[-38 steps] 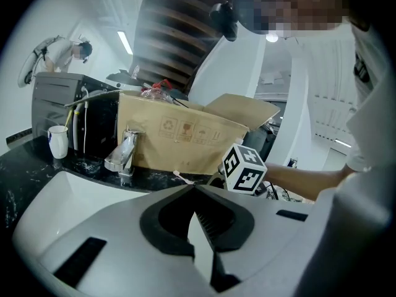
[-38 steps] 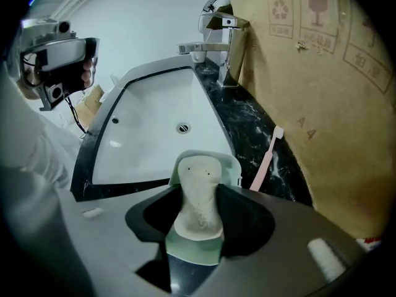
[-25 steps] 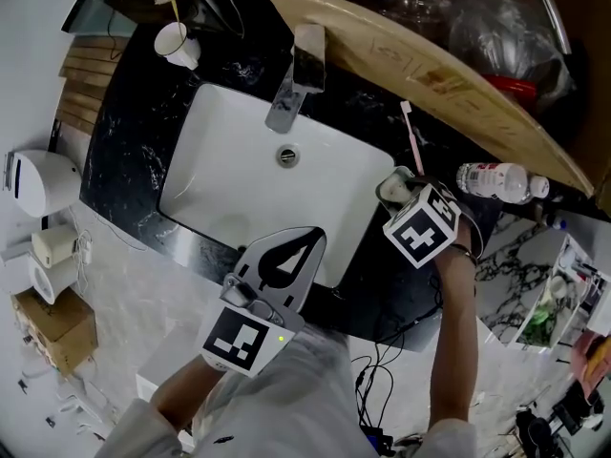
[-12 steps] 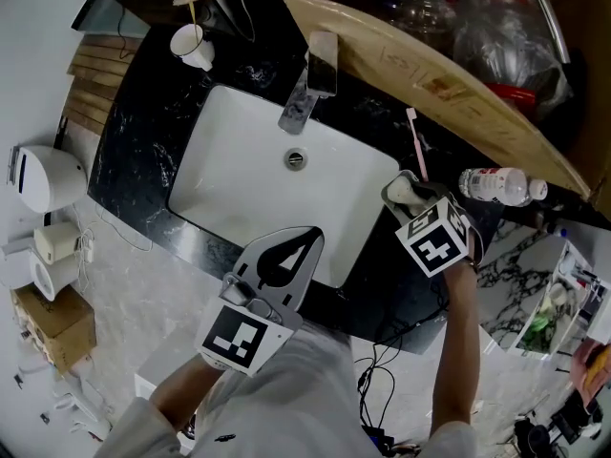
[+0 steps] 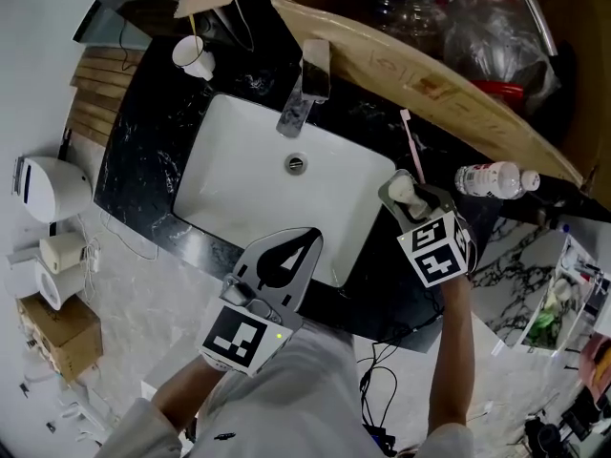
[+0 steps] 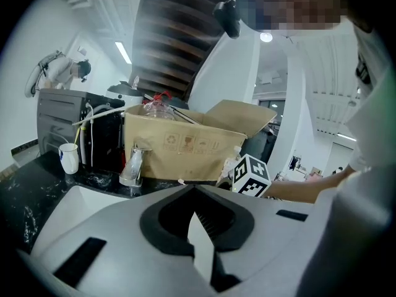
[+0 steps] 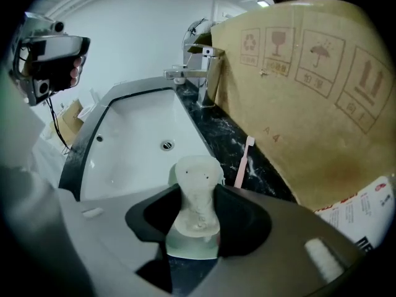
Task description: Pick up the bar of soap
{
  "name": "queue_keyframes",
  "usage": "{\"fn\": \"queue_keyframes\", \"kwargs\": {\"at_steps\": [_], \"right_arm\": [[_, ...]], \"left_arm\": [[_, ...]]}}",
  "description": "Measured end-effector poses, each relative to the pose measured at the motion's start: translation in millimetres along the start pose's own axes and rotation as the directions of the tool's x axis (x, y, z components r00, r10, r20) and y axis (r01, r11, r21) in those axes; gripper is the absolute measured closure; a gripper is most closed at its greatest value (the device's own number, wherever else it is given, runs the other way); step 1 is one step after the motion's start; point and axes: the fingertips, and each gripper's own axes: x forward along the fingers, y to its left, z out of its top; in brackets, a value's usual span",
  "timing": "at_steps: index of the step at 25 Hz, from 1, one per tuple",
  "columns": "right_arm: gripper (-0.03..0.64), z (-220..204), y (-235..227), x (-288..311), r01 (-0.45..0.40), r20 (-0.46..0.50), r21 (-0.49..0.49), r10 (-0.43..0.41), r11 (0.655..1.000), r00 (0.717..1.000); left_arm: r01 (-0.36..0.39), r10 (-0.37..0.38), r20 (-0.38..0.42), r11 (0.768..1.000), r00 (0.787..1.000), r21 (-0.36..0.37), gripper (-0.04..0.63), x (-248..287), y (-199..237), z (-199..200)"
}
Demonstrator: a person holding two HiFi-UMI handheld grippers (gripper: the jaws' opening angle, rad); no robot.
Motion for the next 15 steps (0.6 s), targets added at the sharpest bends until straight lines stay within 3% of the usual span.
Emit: {"fn": "queue_keyframes", "kwargs": {"at_steps": [15], "right_arm": [[0.433,29.9,-8.8,-45.9,0.175,0.19,0.045,-0.181,0.983,0.965]], "left_arm": [[0.035,-0.037,0.022,0.996,0.999,0.088,0.595,-8.5,-10.4,14.6]]}}
